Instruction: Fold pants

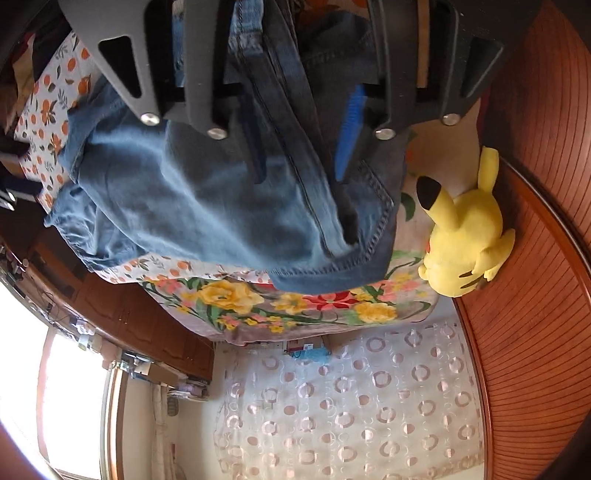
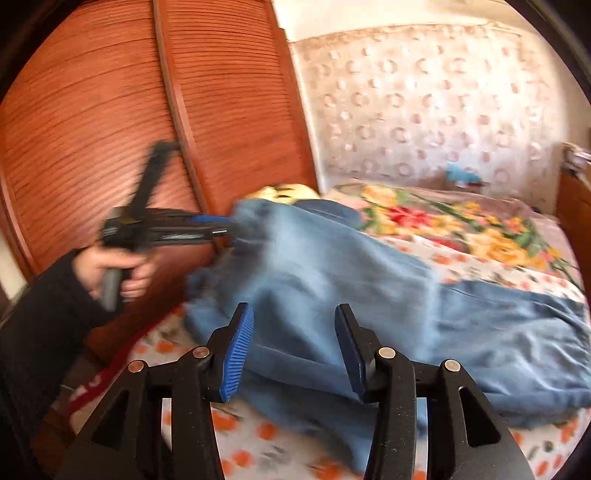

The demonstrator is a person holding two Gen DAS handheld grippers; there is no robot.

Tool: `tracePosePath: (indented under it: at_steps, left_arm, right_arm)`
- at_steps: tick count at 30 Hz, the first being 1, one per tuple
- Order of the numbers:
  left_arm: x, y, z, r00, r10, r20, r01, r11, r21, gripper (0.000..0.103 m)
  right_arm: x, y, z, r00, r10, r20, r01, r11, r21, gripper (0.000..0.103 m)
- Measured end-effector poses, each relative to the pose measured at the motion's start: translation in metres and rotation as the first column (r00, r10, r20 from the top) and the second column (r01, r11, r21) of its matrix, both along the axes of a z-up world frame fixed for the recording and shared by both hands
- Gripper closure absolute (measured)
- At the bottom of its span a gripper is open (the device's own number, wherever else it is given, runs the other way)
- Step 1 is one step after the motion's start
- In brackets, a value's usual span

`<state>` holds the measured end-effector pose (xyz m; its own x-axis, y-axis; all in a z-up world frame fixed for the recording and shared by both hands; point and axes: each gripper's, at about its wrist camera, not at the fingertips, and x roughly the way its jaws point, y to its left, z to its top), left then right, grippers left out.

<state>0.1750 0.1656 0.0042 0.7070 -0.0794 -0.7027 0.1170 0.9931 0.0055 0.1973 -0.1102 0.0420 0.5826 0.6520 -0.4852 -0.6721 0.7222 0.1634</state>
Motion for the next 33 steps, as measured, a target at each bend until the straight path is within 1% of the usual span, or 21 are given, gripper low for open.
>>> tracePosePath:
  at_steps: [3, 4, 6, 10, 11, 13, 14, 16, 17, 19, 20, 23, 25, 27, 28, 29, 31, 33]
  left_arm:
    - [-0.017, -0.002, -0.005, 1.000, -0.007, 0.011, 0.007, 0.999, -0.032, 0.058]
    - [-0.025, -0.003, -0.007, 1.000, -0.009, 0.016, 0.009, 0.999, -0.049, 0.058]
    - [-0.040, -0.006, -0.013, 1.000, -0.007, 0.023, 0.009, 0.997, -0.075, 0.058]
    - [-0.065, -0.011, -0.027, 1.000, -0.011, 0.018, 0.013, 0.991, -0.132, 0.058]
    - [-0.070, -0.013, -0.030, 1.000, -0.016, 0.015, 0.018, 0.990, -0.143, 0.058]
    - [-0.079, -0.019, -0.036, 1.000, -0.019, 0.011, 0.020, 0.989, -0.145, 0.058]
    - [-0.082, -0.021, -0.038, 1.000, -0.017, 0.009, 0.018, 0.989, -0.147, 0.058]
    - [-0.086, -0.025, -0.043, 1.000, -0.025, 0.007, 0.026, 0.988, -0.153, 0.058]
    - [-0.086, -0.027, -0.046, 1.000, -0.024, 0.008, 0.025, 0.989, -0.146, 0.058]
    - [-0.087, -0.031, -0.050, 1.000, -0.016, 0.010, 0.017, 0.992, -0.124, 0.058]
    - [-0.087, -0.031, -0.052, 1.000, -0.012, 0.013, 0.013, 0.993, -0.121, 0.058]
    - [-0.086, -0.033, -0.053, 1.000, 0.001, 0.022, 0.002, 0.993, -0.117, 0.058]
    - [-0.087, -0.032, -0.053, 1.000, 0.004, 0.028, -0.001, 0.993, -0.116, 0.063]
    - [-0.089, -0.032, -0.054, 1.000, 0.003, 0.027, 0.000, 0.994, -0.112, 0.081]
    - [-0.090, -0.032, -0.054, 1.000, 0.002, 0.026, 0.001, 0.994, -0.111, 0.085]
    - [-0.091, -0.032, -0.054, 1.000, 0.000, 0.024, 0.003, 0.994, -0.114, 0.094]
    - [-0.095, -0.033, -0.054, 1.000, 0.001, 0.028, 0.003, 0.993, -0.119, 0.099]
    - [-0.101, -0.030, -0.052, 0.999, 0.018, 0.051, -0.012, 0.993, -0.116, 0.103]
  right_arm:
    - [0.004, -0.018, -0.009, 0.998, -0.069, -0.006, 0.069, 0.997, -0.037, 0.055]
    - [-0.005, -0.013, -0.013, 0.997, -0.082, -0.014, 0.082, 0.996, -0.042, 0.055]
    - [-0.003, -0.018, -0.022, 0.995, -0.085, -0.049, 0.083, 0.995, -0.048, 0.055]
    - [-0.001, -0.007, -0.034, 0.992, -0.090, -0.087, 0.081, 0.992, -0.098, 0.056]
    - [0.001, -0.009, -0.032, 0.991, -0.091, -0.094, 0.082, 0.991, -0.103, 0.061]
    - [0.006, -0.010, -0.033, 0.991, -0.083, -0.106, 0.072, 0.992, -0.099, 0.091]
    - [0.004, -0.011, -0.032, 0.991, -0.087, -0.106, 0.077, 0.993, -0.093, 0.095]
    - [-0.003, -0.019, -0.027, 0.991, -0.088, -0.103, 0.081, 0.995, -0.066, 0.099]
    - [-0.005, -0.021, -0.025, 0.992, -0.085, -0.097, 0.080, 0.996, -0.051, 0.100]
    - [-0.010, -0.024, -0.026, 0.993, -0.076, -0.090, 0.072, 0.996, -0.050, 0.101]
    - [-0.014, -0.028, -0.033, 0.993, -0.075, -0.087, 0.070, 0.996, -0.054, 0.101]
    - [-0.018, -0.033, -0.043, 0.994, -0.065, -0.090, 0.060, 0.997, -0.058, 0.101]
    - [-0.024, -0.036, -0.044, 0.994, -0.057, -0.094, 0.052, 0.997, -0.052, 0.101]
    - [-0.027, -0.040, -0.051, 0.994, -0.049, -0.102, 0.044, 0.997, -0.057, 0.101]
    - [-0.031, -0.044, -0.055, 0.993, -0.048, -0.111, 0.041, 0.997, -0.059, 0.101]
    - [-0.031, -0.045, -0.060, 0.991, -0.047, -0.122, 0.039, 0.997, -0.062, 0.101]
    - [-0.030, -0.046, -0.068, 0.990, -0.047, -0.136, 0.036, 0.996, -0.082, 0.101]
    - [-0.033, -0.047, -0.071, 0.989, -0.048, -0.143, 0.036, 0.996, -0.087, 0.101]
